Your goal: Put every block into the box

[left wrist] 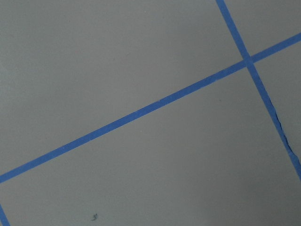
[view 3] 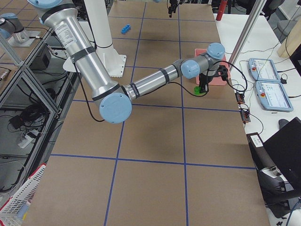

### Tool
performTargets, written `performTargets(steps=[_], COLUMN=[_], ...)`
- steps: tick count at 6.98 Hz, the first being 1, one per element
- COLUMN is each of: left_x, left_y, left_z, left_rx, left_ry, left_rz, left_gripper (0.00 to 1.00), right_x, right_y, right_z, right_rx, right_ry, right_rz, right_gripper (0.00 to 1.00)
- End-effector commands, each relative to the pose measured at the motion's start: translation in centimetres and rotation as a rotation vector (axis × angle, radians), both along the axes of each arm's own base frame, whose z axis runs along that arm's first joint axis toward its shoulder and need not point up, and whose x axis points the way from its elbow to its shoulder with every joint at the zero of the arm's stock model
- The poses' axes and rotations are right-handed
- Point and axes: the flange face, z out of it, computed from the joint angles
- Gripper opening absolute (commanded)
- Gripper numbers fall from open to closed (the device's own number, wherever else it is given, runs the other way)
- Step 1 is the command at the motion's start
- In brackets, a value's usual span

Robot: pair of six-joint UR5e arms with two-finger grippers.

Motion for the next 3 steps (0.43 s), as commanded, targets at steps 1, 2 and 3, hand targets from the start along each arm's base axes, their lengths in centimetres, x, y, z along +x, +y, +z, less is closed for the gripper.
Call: performTargets(steps=[1,2,3], left_x=[0.1,0.1,0.1], left_y=[-0.1,-0.2,-0.2], left_z=[0.0,0.0,0.0], left_rx=[-0.001,-0.001,-0.001], left_ry=[0.000,0.000,0.000], left_rz=[0.000,0.000,0.000], left_gripper=[1.00,1.00,1.00], right_x=[-7.6,-11.1,-15.4], right_y=[-3.3,-4.6,-5.5], right_z=[-6.8,-11.0,-13.7], right_rx=[-0.071,-0.083,-0.077], right_ry=[0.037,0.069,0.097], right_rz=[0.065,0.116,0.125], right_gripper=[0.00,0.00,0.00])
